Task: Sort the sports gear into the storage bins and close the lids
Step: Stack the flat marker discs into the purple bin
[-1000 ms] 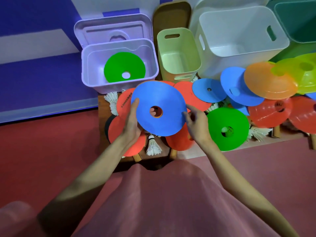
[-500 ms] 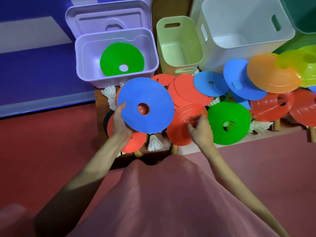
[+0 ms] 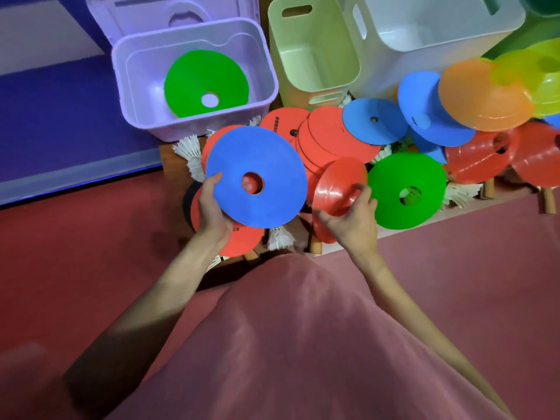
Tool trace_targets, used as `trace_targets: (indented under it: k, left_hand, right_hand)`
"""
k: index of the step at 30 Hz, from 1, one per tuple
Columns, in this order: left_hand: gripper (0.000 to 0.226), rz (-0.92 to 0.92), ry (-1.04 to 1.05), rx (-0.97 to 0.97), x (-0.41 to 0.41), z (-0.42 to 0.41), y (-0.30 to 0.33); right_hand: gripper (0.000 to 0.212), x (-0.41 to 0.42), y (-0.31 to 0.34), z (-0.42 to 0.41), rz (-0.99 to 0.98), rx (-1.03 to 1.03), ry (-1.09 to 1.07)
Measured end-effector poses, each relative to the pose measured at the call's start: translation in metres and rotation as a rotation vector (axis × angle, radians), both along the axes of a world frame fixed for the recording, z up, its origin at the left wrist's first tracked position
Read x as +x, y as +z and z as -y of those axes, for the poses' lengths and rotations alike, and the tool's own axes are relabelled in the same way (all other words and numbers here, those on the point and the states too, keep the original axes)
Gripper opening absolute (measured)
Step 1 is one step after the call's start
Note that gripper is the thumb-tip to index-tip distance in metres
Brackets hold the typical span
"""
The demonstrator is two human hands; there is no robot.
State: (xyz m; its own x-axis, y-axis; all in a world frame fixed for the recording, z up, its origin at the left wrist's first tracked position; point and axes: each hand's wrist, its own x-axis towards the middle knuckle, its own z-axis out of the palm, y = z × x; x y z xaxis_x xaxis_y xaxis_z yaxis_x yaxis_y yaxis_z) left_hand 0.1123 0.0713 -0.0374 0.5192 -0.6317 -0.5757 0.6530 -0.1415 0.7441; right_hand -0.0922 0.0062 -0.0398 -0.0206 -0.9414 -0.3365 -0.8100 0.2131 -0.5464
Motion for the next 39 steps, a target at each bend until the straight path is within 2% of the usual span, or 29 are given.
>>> trace_targets:
  k: [4, 8, 13, 17, 19, 21, 24, 27, 29, 31, 39]
  left_hand:
    - [0.029, -0.010, -0.014, -0.036, 0.002, 0.001, 0.001]
    - [0.026, -0.033, 0.001, -0.055, -0.002, 0.006, 0.003]
    - [0.023, -0.019, -0.049, -0.067, -0.015, 0.015, 0.011]
    - [0.027, -0.024, -0.065, -0.048, -0.026, 0.019, 0.015]
    - [0.028, -0.085, -0.081, -0.035, -0.038, 0.023, 0.020]
    - [0.028, -0.128, -0.070, -0.003, -0.050, 0.025, 0.024]
    - [0.045, -0.058, -0.093, -0.033, -0.070, 0.029, 0.020]
    - [0.042, -0.080, -0.083, -0.050, -0.096, 0.037, 0.019]
    - [0.041, -0.067, -0.092, -0.064, -0.115, 0.047, 0.020]
    - [0.043, -0.032, -0.115, -0.061, -0.136, 0.057, 0.024]
    - [0.044, -0.033, -0.164, -0.020, -0.208, 0.101, 0.042]
  right_hand:
    - [0.102, -0.003, 0.029, -0.001, -0.066, -0.141, -0.038]
    - [0.087, -0.005, 0.053, 0.005, 0.145, -0.291, 0.012]
    - [0.067, -0.010, 0.066, 0.015, 0.337, -0.374, 0.291]
    - [0.045, -0.016, 0.068, 0.028, 0.632, -0.204, 0.312]
    - [0.033, -0.023, 0.060, 0.037, 0.663, -0.112, 0.272]
    - [0.031, -0.032, 0.050, 0.047, 0.618, -0.056, 0.248]
    - [0.035, -0.042, 0.042, 0.061, 0.524, -0.090, 0.223]
    - [0.038, -0.070, 0.029, 0.074, 0.455, -0.250, 0.296]
    - [0.028, -0.088, 0.025, 0.086, 0.472, -0.306, 0.279]
    - [0.021, -0.104, 0.024, 0.099, 0.472, -0.333, 0.258]
    - [0.024, -0.157, 0.018, 0.146, 0.372, -0.434, 0.258]
